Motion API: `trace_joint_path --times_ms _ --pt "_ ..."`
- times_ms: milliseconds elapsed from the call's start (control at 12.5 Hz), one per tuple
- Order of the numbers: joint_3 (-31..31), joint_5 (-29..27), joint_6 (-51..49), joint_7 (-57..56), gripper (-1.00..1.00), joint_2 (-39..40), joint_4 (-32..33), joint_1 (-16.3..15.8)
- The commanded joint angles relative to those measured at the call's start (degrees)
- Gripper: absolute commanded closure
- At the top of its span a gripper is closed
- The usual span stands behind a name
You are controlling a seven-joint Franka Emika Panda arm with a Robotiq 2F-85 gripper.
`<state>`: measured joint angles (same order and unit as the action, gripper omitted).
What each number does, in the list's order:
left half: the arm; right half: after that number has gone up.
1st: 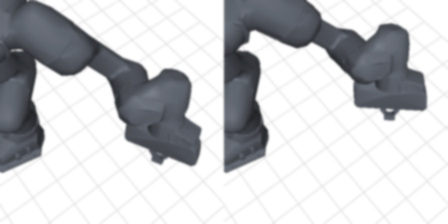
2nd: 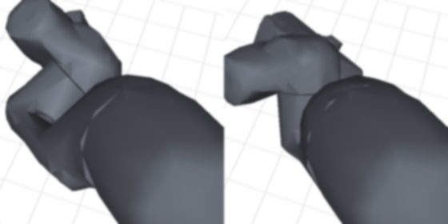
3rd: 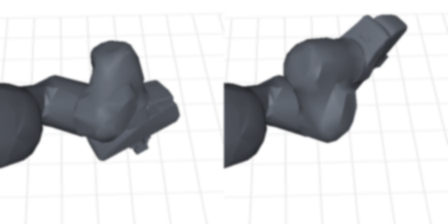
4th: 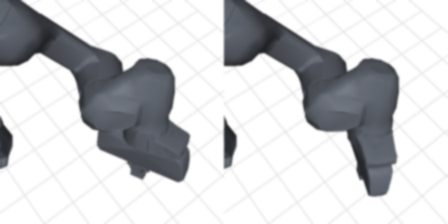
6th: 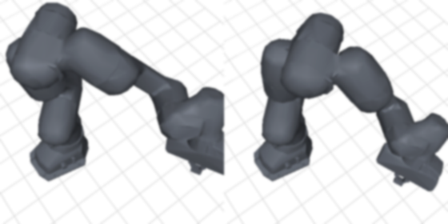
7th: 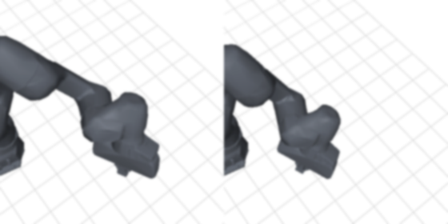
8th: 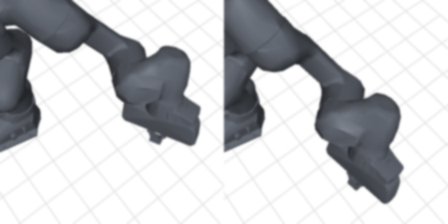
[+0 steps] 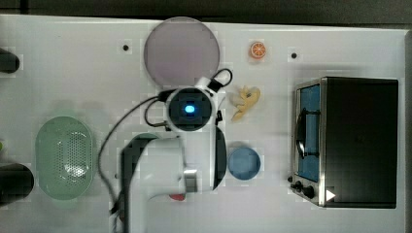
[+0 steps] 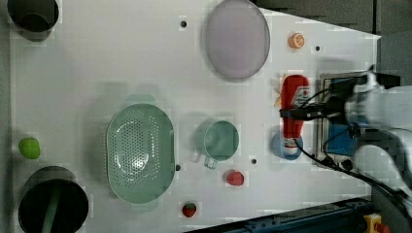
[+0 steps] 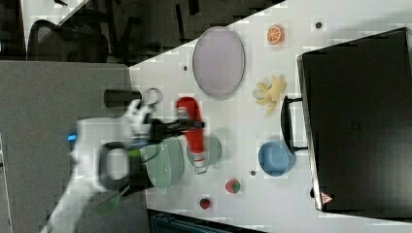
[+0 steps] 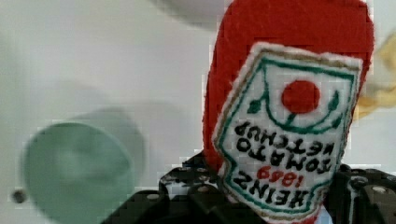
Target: Pick Ketchup from the table and place it in strainer.
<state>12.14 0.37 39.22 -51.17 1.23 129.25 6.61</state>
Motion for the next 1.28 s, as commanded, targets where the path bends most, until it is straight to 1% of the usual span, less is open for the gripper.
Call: trace_joint_path --times_ms 80,240,320,640,800,960,1120,1280 --pt "3.60 0.09 -8.45 7.71 -0.23 -5.47 -3.46 -1.07" --pt "6.83 -0.14 -13.86 14.54 -0.23 -7.76 -4.71 -1.73" --pt "8.92 -0.25 -14.79 17.88 -0.23 -8.15 -5.19 -2.17" --pt "18.29 -3.95 -13.68 34.07 -0.23 -6.50 -5.95 -3.27" --pt "23.11 -4.38 -10.08 40.65 -0.23 -4.13 -5.97 -3.43" --pt "27.19 -4.37 -3.91 46.97 -0.23 -0.49 -5.96 -3.62" --pt "30.16 -4.36 1.79 53.58 -0.23 4.24 -5.94 -3.81" --pt "32.06 -4.28 7.41 55.65 -0.23 9.81 -5.89 -4.32"
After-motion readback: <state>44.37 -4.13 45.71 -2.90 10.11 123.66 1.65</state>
